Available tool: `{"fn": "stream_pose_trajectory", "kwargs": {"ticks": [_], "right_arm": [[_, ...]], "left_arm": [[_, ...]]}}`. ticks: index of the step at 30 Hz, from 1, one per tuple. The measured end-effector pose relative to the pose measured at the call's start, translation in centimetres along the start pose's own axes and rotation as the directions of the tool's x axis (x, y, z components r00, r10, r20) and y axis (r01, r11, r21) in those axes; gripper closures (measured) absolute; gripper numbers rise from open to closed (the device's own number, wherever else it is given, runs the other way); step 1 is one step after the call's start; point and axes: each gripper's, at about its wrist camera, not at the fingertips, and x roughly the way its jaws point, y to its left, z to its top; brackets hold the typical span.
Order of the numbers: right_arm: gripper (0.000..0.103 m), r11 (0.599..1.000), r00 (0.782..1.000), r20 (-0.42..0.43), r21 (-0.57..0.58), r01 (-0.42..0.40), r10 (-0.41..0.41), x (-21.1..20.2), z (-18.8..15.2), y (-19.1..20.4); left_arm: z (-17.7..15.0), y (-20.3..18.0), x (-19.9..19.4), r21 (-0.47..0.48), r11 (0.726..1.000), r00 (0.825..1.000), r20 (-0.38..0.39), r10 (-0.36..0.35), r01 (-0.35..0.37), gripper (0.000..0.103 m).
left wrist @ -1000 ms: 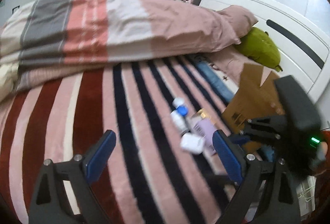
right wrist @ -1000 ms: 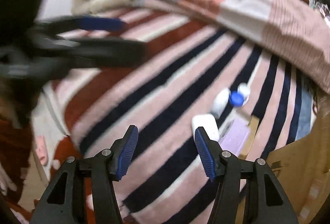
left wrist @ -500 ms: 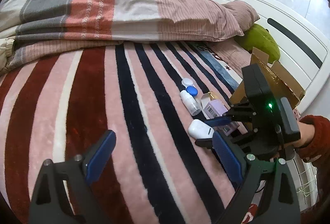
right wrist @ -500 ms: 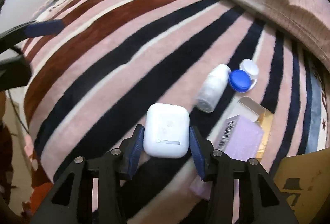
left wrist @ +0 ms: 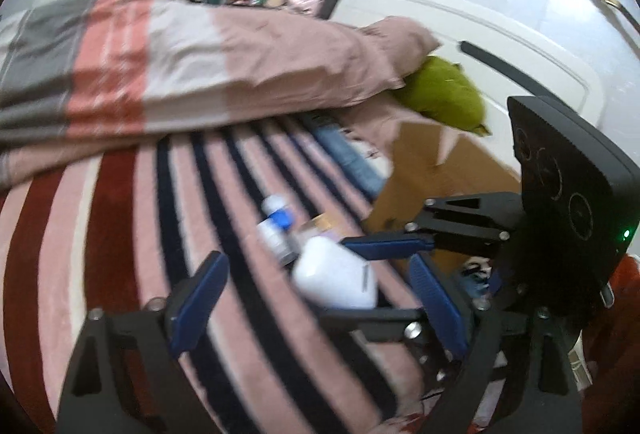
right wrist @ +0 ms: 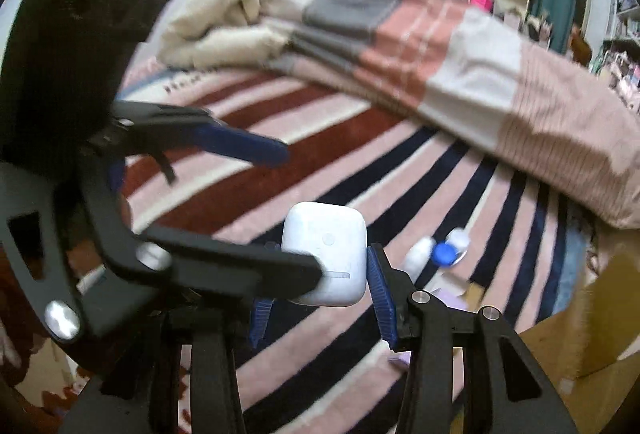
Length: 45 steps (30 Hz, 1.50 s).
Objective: Organize rigid objects
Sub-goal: 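Lower the earbud case into the cardboard box and release it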
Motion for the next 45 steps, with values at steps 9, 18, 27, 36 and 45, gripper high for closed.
{"fn": "stream_pose_trajectory", "kwargs": {"ticks": [9,18,27,36,45], "right_arm": [[0.063,0.992,0.987,0.122,0.08,0.1,-0.11,-7.6,-1.2,-5.7],[0.063,0.965,0.971,0.101,0.172,0.198,-0.217,-11.3,-4.9,-13.4],[0.063,0.942,0.978,-0.044,0.265,0.207,-0.203,-10.9,-7.5,-18.3],[0.063,0.921,0.95,-0.219,0.271,0.28,-0.224,-9.4,-7.4,-18.3],[0.061,0.964,0.986,-0.056,0.208,0.163,-0.155,-9.8,-2.4,-11.9]], "left_arm": [[5.9,-8.4,3.5,0.124,0.991,0.998,-0.01,-0.054,0.055,0.066],[9.9,-14.1,11.6,0.14,0.969,0.976,-0.103,-0.191,0.204,0.069],[10.7,-16.6,17.7,0.105,0.965,0.946,-0.252,-0.206,0.238,0.068],[10.3,-15.5,16.5,0.116,0.982,0.961,-0.251,-0.119,0.152,0.039],[9.9,-7.9,4.1,0.061,0.994,0.996,-0.008,0.087,-0.086,0.015]]}}
